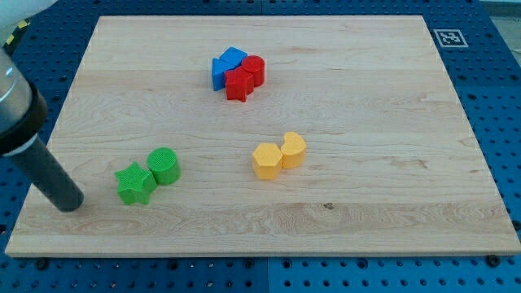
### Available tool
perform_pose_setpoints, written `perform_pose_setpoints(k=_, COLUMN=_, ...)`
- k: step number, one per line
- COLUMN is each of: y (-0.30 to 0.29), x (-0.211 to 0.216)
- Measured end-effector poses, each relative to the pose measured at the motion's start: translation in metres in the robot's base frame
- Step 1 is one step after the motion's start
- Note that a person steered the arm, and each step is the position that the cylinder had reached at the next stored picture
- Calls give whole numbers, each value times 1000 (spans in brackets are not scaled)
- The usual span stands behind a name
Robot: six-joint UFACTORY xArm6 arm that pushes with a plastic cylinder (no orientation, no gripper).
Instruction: Move the green star and the green circle towards the yellow hexagon
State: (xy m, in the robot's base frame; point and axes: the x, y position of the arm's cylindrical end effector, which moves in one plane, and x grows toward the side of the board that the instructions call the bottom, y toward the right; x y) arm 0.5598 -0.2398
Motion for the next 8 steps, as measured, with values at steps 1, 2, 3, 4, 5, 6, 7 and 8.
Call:
perform_pose_setpoints(k=1, y=18, x=-4)
perform_pose_setpoints(k=2, y=48, x=-4)
perform_pose_setpoints(k=3, y=70, x=-10)
perform_pose_setpoints(k=4, y=75, x=-22)
perform_pose_setpoints(k=5, y=80, x=-31)
perform_pose_setpoints(k=6, y=95, x=-32)
perform_pose_setpoints(k=7, y=118, x=-32)
perform_pose_setpoints(k=8, y=136, x=-36)
